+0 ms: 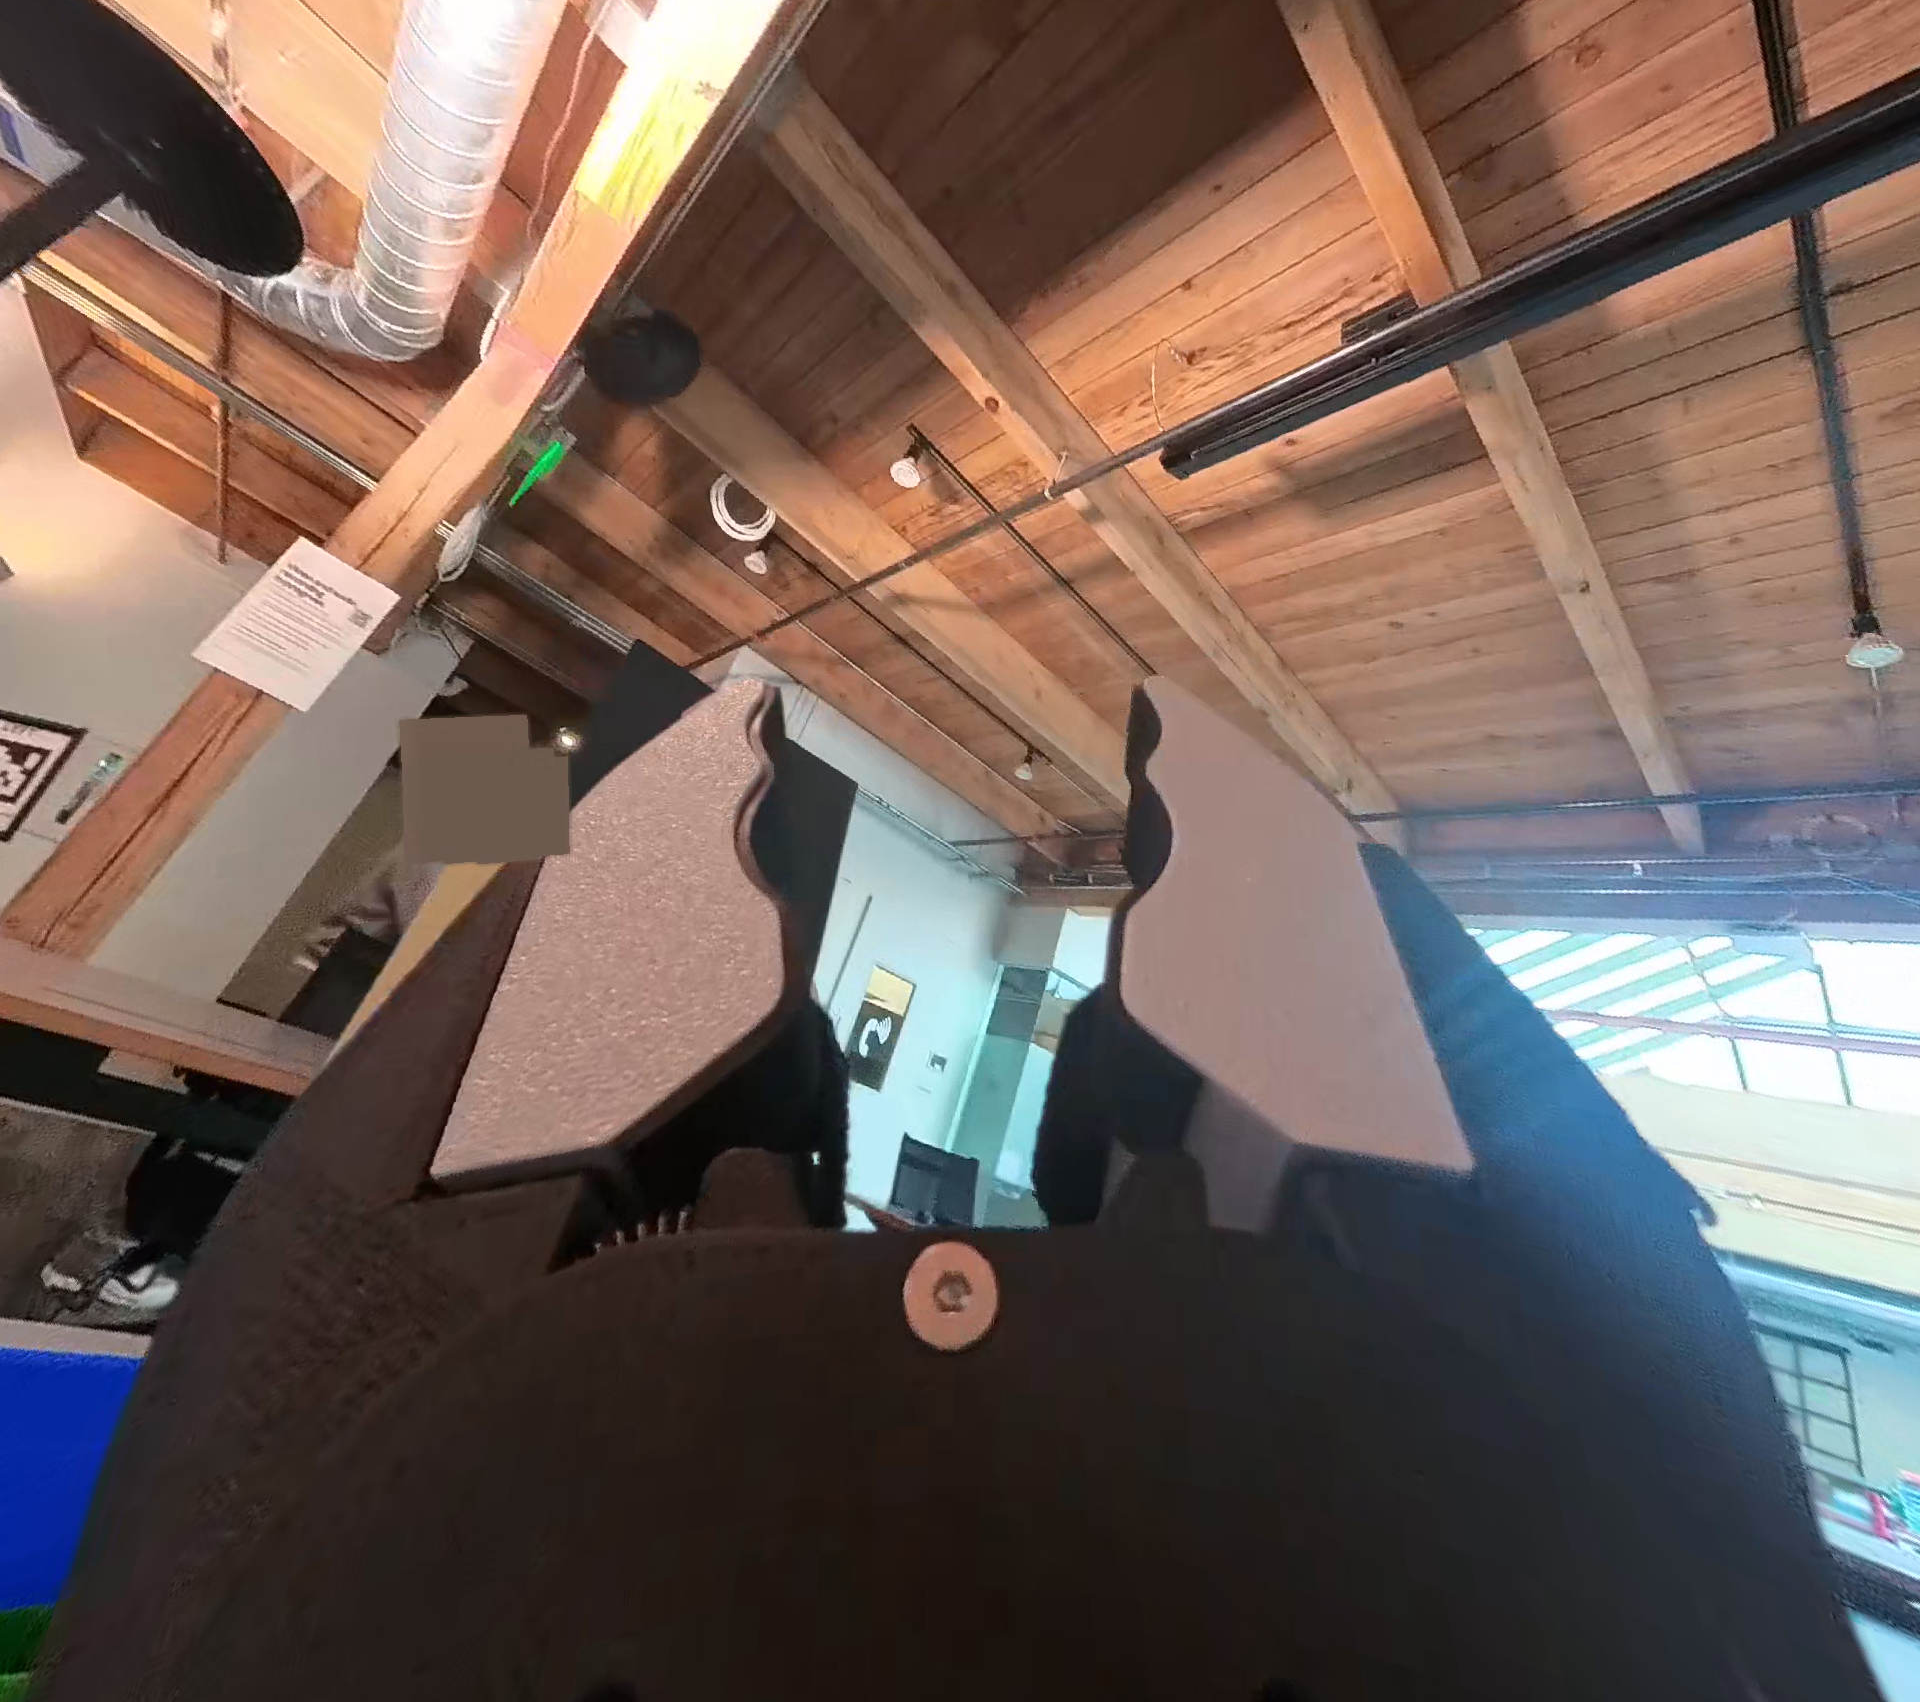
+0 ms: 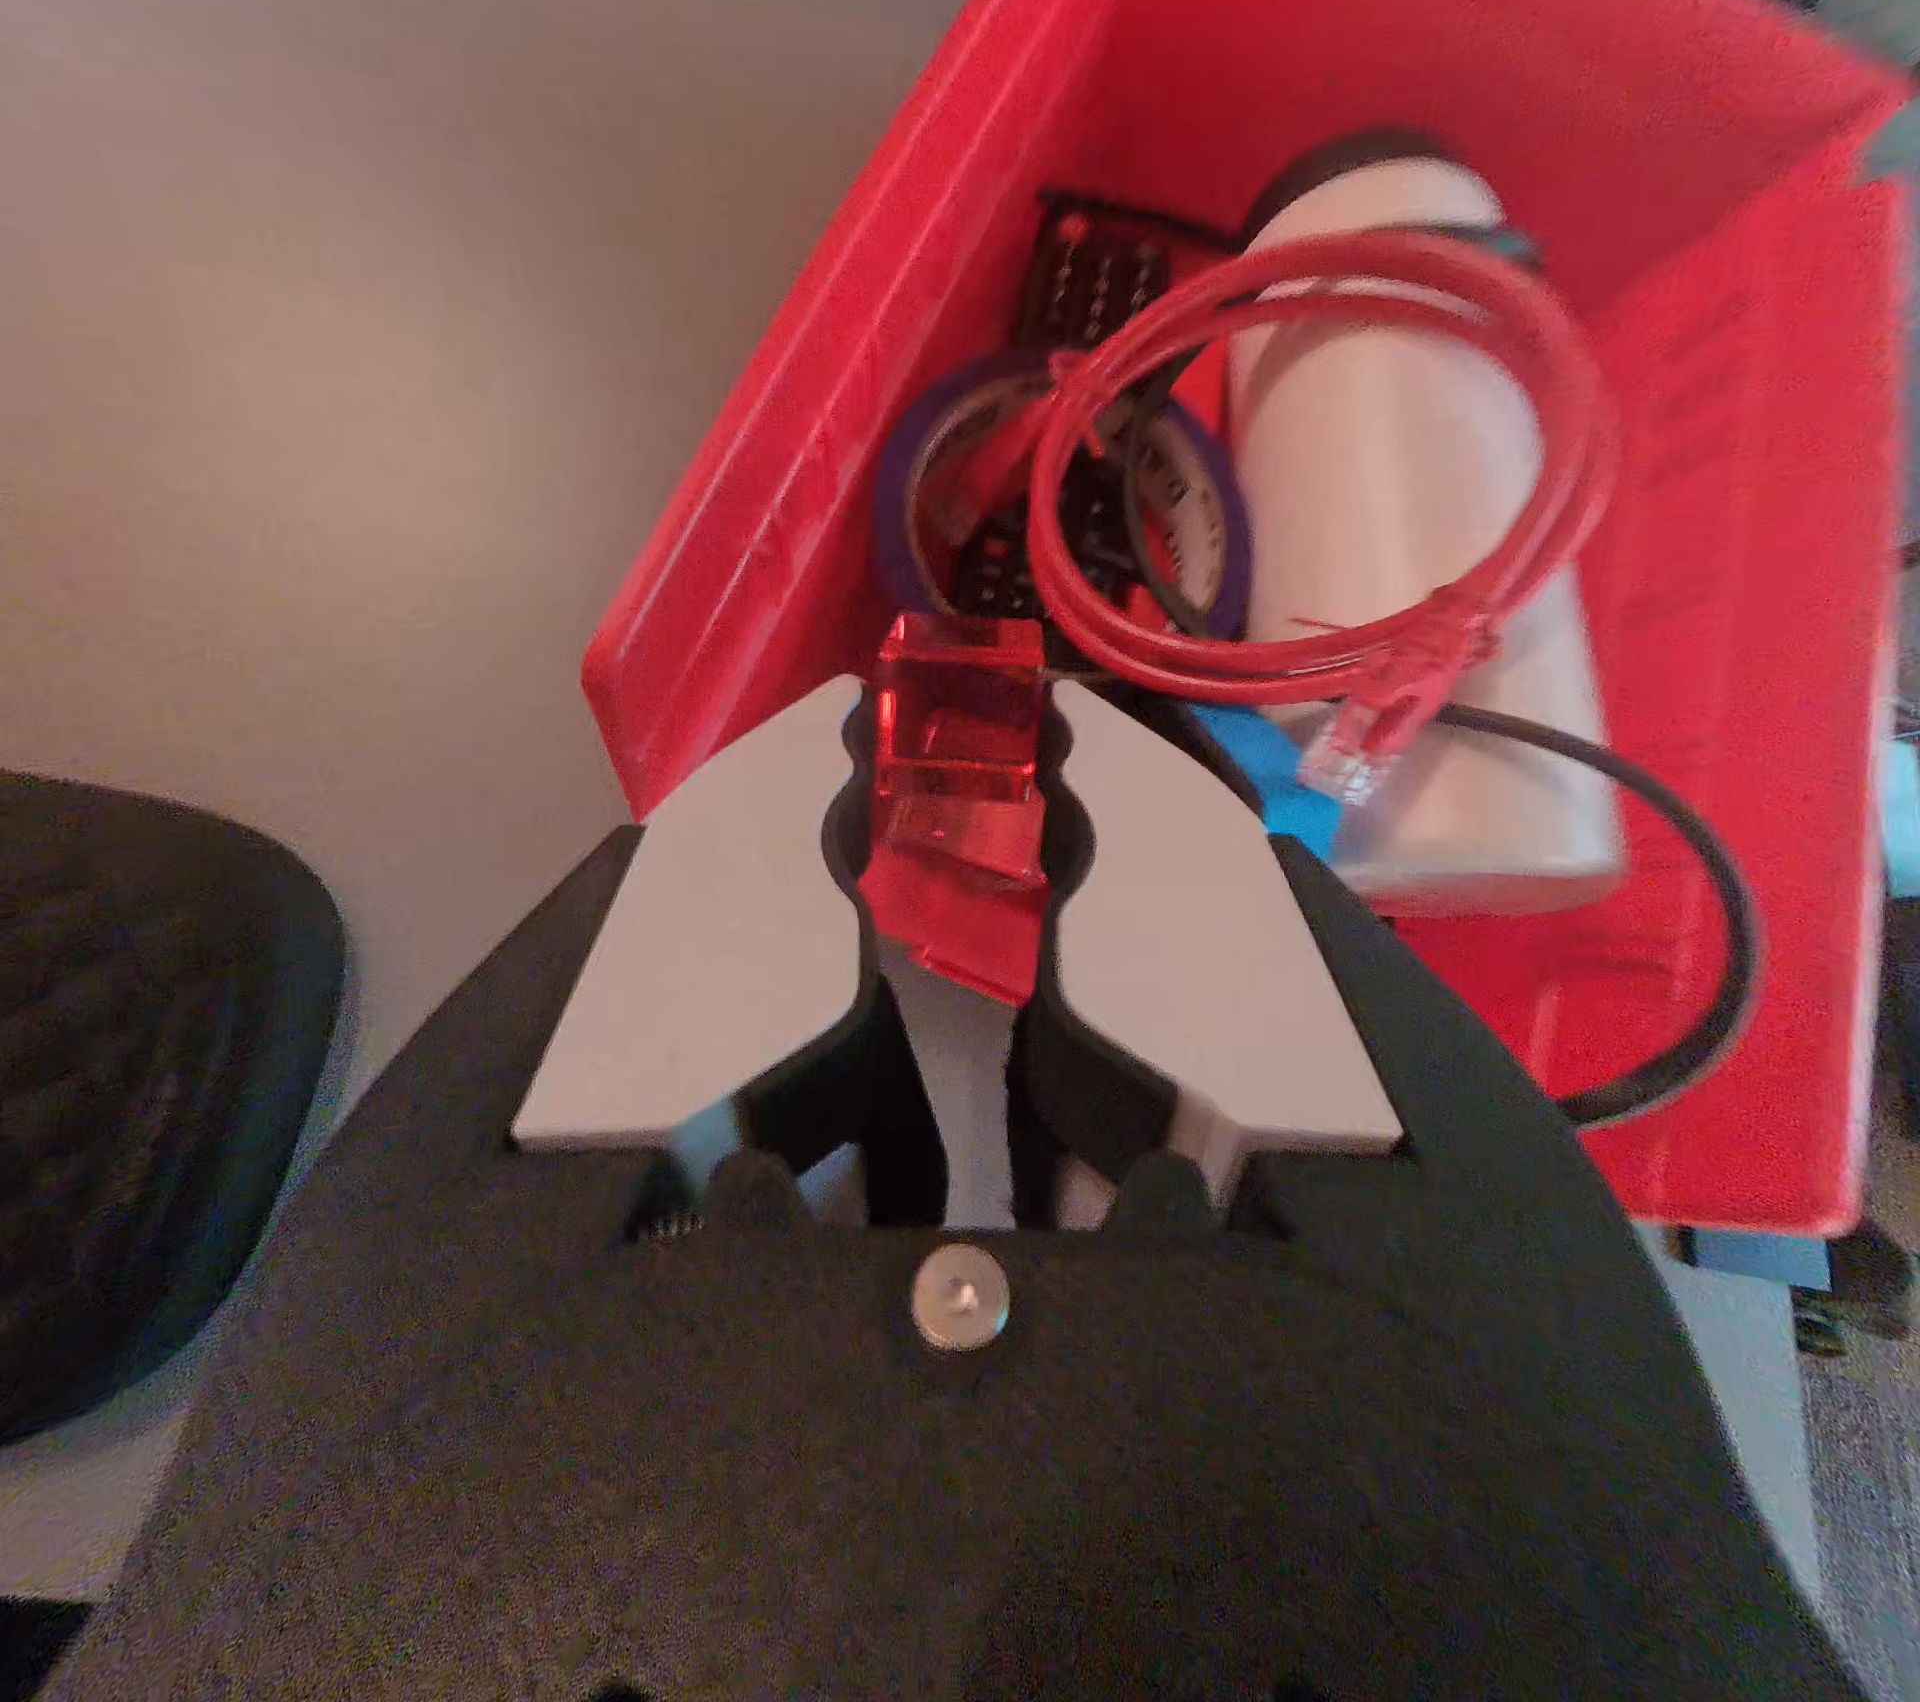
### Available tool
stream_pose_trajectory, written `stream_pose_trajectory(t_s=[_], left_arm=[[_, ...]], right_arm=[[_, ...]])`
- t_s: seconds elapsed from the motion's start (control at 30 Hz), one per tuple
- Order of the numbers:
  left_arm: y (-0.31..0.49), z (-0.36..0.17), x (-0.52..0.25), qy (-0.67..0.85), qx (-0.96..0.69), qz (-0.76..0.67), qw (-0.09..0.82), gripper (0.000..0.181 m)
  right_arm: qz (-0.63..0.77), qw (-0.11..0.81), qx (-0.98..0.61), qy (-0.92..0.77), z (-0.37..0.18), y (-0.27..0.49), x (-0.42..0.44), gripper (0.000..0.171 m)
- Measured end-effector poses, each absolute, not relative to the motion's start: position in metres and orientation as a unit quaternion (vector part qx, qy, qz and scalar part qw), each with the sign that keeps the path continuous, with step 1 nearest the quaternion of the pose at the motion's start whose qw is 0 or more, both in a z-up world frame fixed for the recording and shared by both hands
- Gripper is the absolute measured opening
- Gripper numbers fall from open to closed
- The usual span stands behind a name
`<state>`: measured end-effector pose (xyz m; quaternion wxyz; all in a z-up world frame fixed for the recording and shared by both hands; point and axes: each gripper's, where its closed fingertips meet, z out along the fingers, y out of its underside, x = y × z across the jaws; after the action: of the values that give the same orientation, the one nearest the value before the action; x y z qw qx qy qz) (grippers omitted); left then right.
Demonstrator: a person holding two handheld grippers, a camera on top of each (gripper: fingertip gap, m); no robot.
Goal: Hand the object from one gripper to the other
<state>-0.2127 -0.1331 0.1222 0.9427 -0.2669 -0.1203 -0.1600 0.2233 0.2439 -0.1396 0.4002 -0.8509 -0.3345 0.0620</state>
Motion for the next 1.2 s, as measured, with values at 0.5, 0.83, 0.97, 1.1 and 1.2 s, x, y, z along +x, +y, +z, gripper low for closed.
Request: stream_pose_trajectory(t_s=[0.5,0.83,0.97,1.1,1.2], left_arm=[[-0.131,0.123,-0.208,-0.105,-0.278,-0.147,0.943,0.061],[-0.113,0.116,-0.203,-0.057,-0.351,-0.054,0.933,0.062],[-0.084,0.095,-0.201,-0.017,-0.443,0.008,0.896,0.061],[-0.036,0.032,-0.196,0.060,-0.631,0.074,0.770,0.061],[-0.015,-0.036,-0.202,0.106,-0.768,0.123,0.620,0.060]], right_arm=[[0.050,0.354,-0.853,-0.381,-0.166,0.242,0.207,0.033],[0.090,0.615,-0.715,-0.320,-0.053,0.244,0.192,0.076],[0.108,0.790,-0.556,-0.236,0.035,0.213,0.202,0.097],[0.182,0.833,-0.479,-0.210,0.076,0.172,0.201,0.100],[0.213,0.840,-0.453,-0.211,0.088,0.154,0.199,0.096]])
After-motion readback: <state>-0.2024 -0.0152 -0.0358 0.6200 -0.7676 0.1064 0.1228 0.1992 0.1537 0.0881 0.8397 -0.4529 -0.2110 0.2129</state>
